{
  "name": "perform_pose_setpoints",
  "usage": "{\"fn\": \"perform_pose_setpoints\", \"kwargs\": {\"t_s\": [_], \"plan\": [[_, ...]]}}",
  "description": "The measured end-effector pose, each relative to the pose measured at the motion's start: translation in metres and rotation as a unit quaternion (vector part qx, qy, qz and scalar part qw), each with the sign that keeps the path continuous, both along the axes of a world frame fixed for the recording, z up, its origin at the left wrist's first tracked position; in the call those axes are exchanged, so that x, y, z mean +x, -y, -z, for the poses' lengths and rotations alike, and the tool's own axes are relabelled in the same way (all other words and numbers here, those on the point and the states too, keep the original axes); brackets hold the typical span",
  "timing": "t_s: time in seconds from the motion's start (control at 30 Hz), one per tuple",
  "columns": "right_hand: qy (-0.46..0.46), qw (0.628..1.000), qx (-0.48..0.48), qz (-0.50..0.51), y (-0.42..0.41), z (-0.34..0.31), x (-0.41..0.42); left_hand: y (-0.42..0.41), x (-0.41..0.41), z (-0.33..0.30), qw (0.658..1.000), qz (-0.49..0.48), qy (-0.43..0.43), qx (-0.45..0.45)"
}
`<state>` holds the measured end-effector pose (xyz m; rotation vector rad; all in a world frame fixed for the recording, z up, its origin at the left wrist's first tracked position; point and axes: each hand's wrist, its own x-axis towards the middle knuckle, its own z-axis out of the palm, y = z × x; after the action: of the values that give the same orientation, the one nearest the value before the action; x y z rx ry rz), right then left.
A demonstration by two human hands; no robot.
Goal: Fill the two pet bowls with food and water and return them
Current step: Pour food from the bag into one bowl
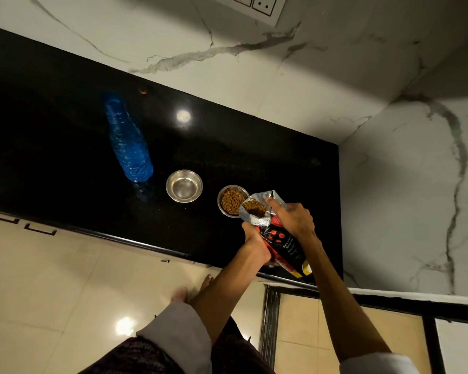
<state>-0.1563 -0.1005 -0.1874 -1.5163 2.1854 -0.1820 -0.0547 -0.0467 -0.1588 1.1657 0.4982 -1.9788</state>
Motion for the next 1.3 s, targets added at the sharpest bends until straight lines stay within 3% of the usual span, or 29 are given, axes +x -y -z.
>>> {"fn": "perform_pose_setpoints", "kwargs": {"t_s": [0.87, 1.13, 1.3], "plan": [[-0.018, 1.0, 0.01, -0.008, 0.007, 0.004, -0.002, 0.004, -0.003, 0.001, 1.0, 0.003, -0.005, 0.02], [-0.013, 1.0, 0.014, -0.02, 0.006, 0.005, -0.003, 0.005, -0.003, 0.008, 0.997, 0.07, 0.019, 0.016], [-0.008, 1.0, 0.014, -0.018, 0.006, 0.005, -0.002, 0.006, -0.004, 0.011, 0.999, 0.04, 0.021, 0.022]]}}
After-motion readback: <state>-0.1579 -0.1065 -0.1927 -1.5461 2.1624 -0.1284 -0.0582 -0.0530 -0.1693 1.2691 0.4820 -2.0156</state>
